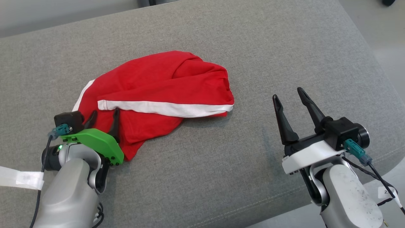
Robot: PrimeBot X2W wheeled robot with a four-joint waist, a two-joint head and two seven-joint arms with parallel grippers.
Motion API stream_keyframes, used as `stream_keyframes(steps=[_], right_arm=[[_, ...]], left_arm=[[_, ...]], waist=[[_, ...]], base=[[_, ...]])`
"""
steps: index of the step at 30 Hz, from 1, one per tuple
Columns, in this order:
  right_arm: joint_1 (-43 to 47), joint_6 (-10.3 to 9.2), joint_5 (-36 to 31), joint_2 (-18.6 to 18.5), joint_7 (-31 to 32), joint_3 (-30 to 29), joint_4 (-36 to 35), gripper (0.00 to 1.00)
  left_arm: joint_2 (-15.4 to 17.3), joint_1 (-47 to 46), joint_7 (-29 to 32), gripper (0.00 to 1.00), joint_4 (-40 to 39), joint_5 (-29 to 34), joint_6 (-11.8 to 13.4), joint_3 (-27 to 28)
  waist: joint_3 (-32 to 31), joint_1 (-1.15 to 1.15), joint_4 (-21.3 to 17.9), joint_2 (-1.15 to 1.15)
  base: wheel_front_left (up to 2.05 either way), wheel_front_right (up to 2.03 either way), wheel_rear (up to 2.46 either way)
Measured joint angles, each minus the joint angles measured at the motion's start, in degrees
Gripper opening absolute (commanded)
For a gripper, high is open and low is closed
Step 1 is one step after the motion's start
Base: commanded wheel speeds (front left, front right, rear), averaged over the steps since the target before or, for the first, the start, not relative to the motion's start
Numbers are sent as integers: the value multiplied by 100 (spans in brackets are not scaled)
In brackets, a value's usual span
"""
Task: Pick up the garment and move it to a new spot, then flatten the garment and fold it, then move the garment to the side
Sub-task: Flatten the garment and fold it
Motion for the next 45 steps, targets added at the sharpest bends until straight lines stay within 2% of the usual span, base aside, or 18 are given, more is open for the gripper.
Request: stream_keyframes(steps=[8, 25, 27, 29, 30, 33, 34, 45], right_arm=[[-16, 2, -18, 8, 0, 3, 0, 100], [-16, 52, -34, 15, 0, 0, 18, 100], [-16, 52, -34, 18, 0, -8, 21, 100], [-16, 51, -34, 19, 0, -37, 30, 100], [-16, 51, -34, 18, 0, -38, 38, 100], [-16, 53, -34, 21, 0, -27, 64, 100], [-15, 53, -34, 23, 0, -24, 71, 100], [3, 96, -42, 32, 0, -31, 113, 100]], left_arm=[[0, -209, -104, 100, 82, 69, -30, -8], [-94, -326, -196, 100, 223, 109, -348, -236], [-99, -326, -199, 90, 253, 109, -354, -244], [-121, -326, -201, 51, 305, 109, -361, -278], [-137, -326, -201, 43, 331, 109, -370, -294], [-169, -326, -220, 4, 363, 130, -401, -336], [-180, -326, -249, 0, 361, 148, -403, -348], [-272, -325, -300, 0, 255, 147, -459, -364]], waist=[[30, 0, 37, 0], [40, 0, 72, 0], [28, 0, 78, 0], [7, 0, 96, 0], [-8, 0, 107, 0], [-58, 0, 137, 0], [-95, 0, 157, 0], [-279, 0, 293, 0]], base=[[0, 0, 0], [0, 0, 0], [0, 0, 0], [0, 0, 0], [0, 0, 0], [0, 0, 0], [0, 0, 0], [0, 0, 0]])
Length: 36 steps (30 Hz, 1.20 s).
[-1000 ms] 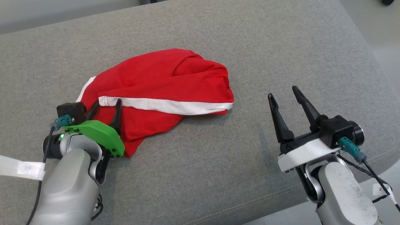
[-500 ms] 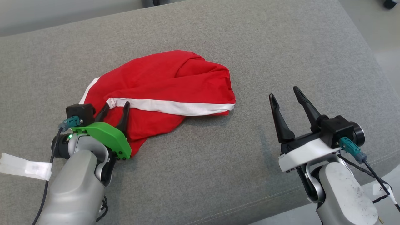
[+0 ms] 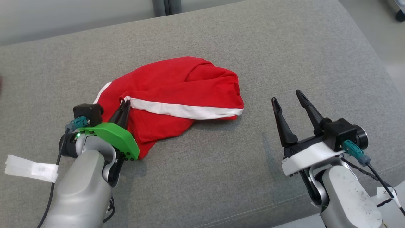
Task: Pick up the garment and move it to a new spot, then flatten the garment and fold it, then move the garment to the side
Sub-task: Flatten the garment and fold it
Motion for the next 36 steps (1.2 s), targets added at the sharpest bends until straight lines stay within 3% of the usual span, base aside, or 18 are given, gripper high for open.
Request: stream_keyframes(steps=[4, 11, 18, 27, 36], right_arm=[[20, 0, 0, -20, 0, -59, 37, 100], [135, 58, 9, -177, 0, -123, 285, 100], [241, 264, 56, -331, 1, 23, 804, 100], [140, 458, -124, -448, 155, 853, 1400, 100], [-430, 469, -447, -719, 250, 1349, 1795, 100]], left_arm=[[-46, 9, -1, 0, -230, -29, -2, 93], [-54, 154, -10, 0, -1202, -70, -19, 756], [221, 951, -19, 0, -1866, -109, 111, 1490], [70, 1521, -19, 0, -2290, -52, 115, 1664], [18, 1816, -19, 0, -2532, 4, 107, 1636]], waist=[[-55, 0, 92, 0], [-177, 0, 343, 0], [-278, 0, 685, 0], [-329, 0, 1193, 0], [-299, 0, 1571, 0]], base=[[0, 0, 0], [0, 0, 0], [0, 0, 0], [0, 0, 0], [0, 0, 0]])
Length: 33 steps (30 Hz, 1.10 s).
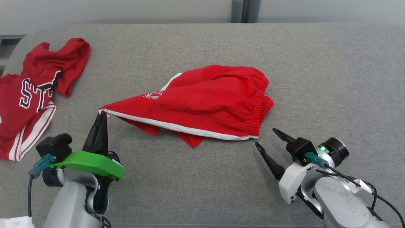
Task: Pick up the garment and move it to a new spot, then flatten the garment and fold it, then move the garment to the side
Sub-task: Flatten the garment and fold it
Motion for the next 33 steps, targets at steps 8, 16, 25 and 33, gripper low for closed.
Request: stream_keyframes(steps=[8, 16, 25, 33], right_arm=[[-367, 1, -36, -40, 60, 414, 412, 100], [-691, 1, 127, -41, 51, 776, 812, 97], [-1060, 0, 219, -37, -51, 1135, 1159, 27], [-1206, 1, 645, 79, -185, 1134, 1192, 0]], left_arm=[[-53, 135, 0, 0, -260, 68, -7, -24], [-131, 202, 0, 0, -412, 136, -49, -137], [-138, 329, 0, 0, -543, 152, -51, -36], [-144, 358, 0, 0, -715, 242, -52, 155]], waist=[[206, 0, 175, 0], [392, 0, 375, 0], [475, 0, 434, 0], [466, 0, 332, 0]], base=[[0, 0, 0], [0, 0, 0], [0, 0, 0], [0, 0, 0]])
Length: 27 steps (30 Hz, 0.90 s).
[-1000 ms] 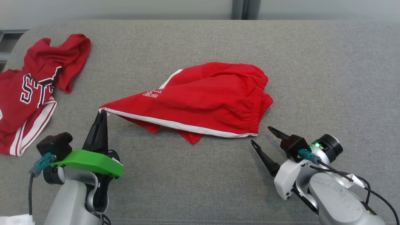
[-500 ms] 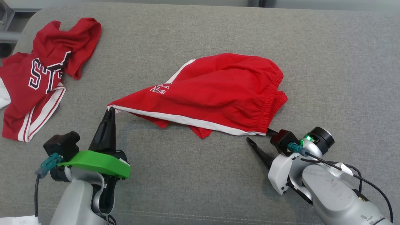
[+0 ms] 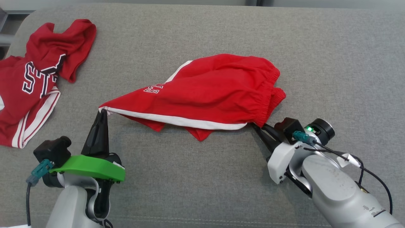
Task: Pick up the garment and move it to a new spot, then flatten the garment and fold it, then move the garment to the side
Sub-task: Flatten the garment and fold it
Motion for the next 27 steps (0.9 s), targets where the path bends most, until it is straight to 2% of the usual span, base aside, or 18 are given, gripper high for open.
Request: stream_keyframes(steps=[6, 11, 18, 22, 27], right_arm=[[-50, 0, 564, 148, -67, -412, -611, 0], [-74, 0, 964, 155, -66, -601, -1481, 0], [12, 0, 1281, -23, -66, -962, -2587, 0], [232, 0, 1540, -135, -66, -1152, -3154, 0], [337, 0, 1579, -488, -66, -1422, -3945, 0]], left_arm=[[-1, 112, 0, 0, -133, 0, -7, 119], [-2, 164, 0, 0, -366, -12, -38, 213], [-15, 209, 0, 0, -1014, -300, -76, 272], [-25, 269, -2, 0, -1556, -569, -80, 505], [-22, 306, -24, 0, -2385, -603, -108, 682]], waist=[[-124, 0, -161, 0], [-285, 0, -346, 0], [-615, 0, -724, 0], [-797, 0, -942, 0], [-996, 0, -1231, 0]], base=[[0, 0, 0], [0, 0, 0], [0, 0, 0], [0, 0, 0], [0, 0, 0]])
